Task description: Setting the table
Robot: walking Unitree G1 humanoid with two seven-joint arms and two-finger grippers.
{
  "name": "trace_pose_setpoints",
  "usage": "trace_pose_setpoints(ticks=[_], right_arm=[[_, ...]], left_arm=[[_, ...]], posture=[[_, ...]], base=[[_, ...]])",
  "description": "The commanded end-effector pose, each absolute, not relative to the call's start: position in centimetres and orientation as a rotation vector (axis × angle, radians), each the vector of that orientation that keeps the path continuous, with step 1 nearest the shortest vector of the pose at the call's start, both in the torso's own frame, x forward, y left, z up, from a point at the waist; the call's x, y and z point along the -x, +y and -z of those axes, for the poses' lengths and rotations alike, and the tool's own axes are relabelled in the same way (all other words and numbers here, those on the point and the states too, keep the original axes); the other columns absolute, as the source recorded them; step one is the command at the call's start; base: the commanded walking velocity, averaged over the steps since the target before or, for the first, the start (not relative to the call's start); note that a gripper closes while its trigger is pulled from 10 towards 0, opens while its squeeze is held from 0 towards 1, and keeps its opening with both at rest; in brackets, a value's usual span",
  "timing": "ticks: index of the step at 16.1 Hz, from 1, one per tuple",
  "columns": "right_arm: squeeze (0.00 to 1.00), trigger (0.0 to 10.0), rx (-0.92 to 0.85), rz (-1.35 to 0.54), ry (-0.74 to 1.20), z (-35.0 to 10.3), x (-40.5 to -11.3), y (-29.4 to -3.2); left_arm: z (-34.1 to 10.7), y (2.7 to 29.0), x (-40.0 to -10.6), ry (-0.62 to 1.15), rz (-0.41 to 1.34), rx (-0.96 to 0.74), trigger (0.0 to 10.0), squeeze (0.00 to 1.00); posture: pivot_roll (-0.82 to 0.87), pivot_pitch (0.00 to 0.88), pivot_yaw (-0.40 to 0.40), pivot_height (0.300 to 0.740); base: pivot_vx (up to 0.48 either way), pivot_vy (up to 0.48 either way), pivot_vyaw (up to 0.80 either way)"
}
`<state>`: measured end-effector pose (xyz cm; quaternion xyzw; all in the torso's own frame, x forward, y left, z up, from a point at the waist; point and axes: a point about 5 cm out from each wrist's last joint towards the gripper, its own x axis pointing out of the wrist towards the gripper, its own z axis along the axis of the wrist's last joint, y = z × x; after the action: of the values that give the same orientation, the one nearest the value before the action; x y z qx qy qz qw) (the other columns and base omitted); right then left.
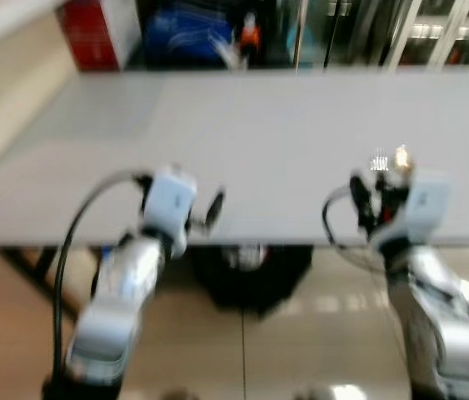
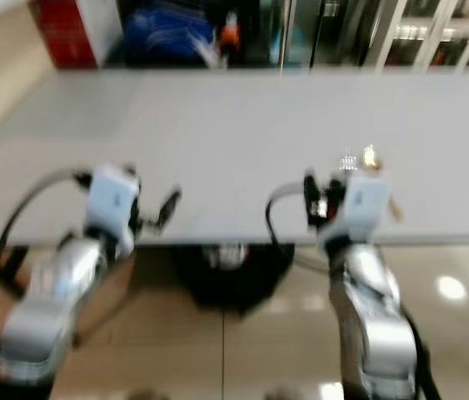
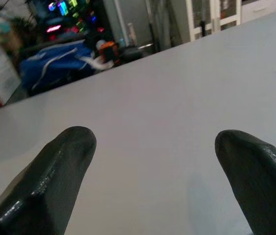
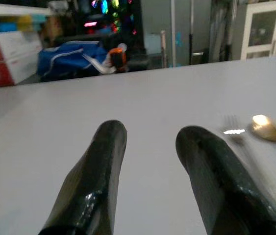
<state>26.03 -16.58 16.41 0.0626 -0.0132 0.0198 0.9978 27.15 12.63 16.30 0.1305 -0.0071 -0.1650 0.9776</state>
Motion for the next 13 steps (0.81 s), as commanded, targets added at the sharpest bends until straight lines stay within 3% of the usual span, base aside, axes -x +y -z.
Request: trace_pose_setpoints(ticks=[1, 6, 7, 8, 13], right_arm=[[0.0, 10.0, -0.12, -0.053, -0.053, -16.61, -26.08, -16.17], [0.0, 10.0, -0.165, -0.033, -0.044, -16.2, -26.61, -16.1], [0.0, 10.0, -0.195, -0.042, -0.046, -16.14, -26.63, -16.06], [1.0, 10.0, -0.224, -0.052, -0.056, -16.15, -26.55, -16.05], [1.0, 10.0, -0.214, -0.054, -0.06, -16.03, -26.4, -16.29]], left_arm=[[-16.52, 12.93, -27.39, -0.016, 0.307, -0.26, 10.0, 0.0], [-17.04, 12.67, -27.76, -0.028, 0.316, -0.257, 10.0, 0.0], [-17.03, 12.64, -27.78, -0.016, 0.327, -0.234, 10.0, 0.25], [-17.04, 12.59, -27.76, -0.005, 0.336, -0.202, 10.0, 1.0], [-17.1, 12.36, -27.74, -0.01, 0.329, -0.179, 10.0, 1.0]], posture=[[0.02, 0.039, 0.014, 0.74], [0.02, 0.026, 0.015, 0.74], [0.02, 0.018, 0.015, 0.74], [0.02, 0.018, 0.015, 0.74], [0.01, 0.014, 0.008, 0.74]], base=[[0.0, 0.48, 0.0], [0.0, 0.48, 0.0], [0.0, 0.48, 0.0], [0.0, 0.48, 0.0], [0.0, 0.48, 0.0]])
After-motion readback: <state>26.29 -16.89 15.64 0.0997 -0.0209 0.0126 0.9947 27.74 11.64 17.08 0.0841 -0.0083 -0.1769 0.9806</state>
